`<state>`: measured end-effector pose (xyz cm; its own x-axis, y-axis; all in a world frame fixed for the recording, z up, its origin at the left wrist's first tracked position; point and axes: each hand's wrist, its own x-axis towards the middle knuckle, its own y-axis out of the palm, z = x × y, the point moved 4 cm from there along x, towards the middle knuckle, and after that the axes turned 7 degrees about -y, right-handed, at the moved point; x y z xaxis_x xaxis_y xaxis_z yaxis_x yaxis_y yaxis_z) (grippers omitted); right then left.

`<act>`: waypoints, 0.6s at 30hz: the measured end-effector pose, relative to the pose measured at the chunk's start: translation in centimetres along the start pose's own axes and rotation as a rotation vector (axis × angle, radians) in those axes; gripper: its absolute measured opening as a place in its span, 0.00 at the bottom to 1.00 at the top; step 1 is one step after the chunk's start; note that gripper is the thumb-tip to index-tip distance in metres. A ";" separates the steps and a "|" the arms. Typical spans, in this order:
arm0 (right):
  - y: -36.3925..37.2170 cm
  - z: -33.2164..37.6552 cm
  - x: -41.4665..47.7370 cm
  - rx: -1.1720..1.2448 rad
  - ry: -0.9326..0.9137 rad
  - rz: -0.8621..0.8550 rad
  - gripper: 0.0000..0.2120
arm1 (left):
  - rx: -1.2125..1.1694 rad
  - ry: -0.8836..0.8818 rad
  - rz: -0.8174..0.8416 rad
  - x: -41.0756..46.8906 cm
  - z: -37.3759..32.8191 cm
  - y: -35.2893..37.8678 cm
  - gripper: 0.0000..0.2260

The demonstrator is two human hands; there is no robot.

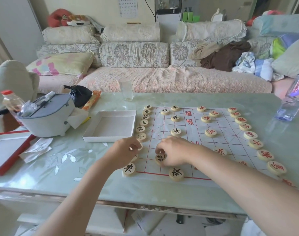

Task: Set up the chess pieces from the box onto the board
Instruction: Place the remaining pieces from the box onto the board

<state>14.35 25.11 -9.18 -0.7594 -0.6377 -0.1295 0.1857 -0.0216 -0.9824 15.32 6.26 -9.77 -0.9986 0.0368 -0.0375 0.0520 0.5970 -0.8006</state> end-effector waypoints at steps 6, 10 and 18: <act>-0.7 2.3 1.3 0.081 -0.045 -0.082 0.21 | 0.161 -0.028 0.032 -1.9 3.0 -1.5 0.03; -0.2 4.7 2.9 0.121 -0.123 -0.118 0.19 | 0.194 -0.092 0.046 -3.8 4.5 -1.4 0.23; 0.5 6.1 5.4 0.005 -0.194 -0.046 0.29 | 0.129 -0.049 -0.051 -4.4 5.3 -0.3 0.23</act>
<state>14.21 16.93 -9.59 -0.6330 -0.7722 -0.0558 0.1574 -0.0577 -0.9858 19.68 1.69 -12.57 -0.9992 -0.0320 -0.0218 0.0033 0.4888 -0.8724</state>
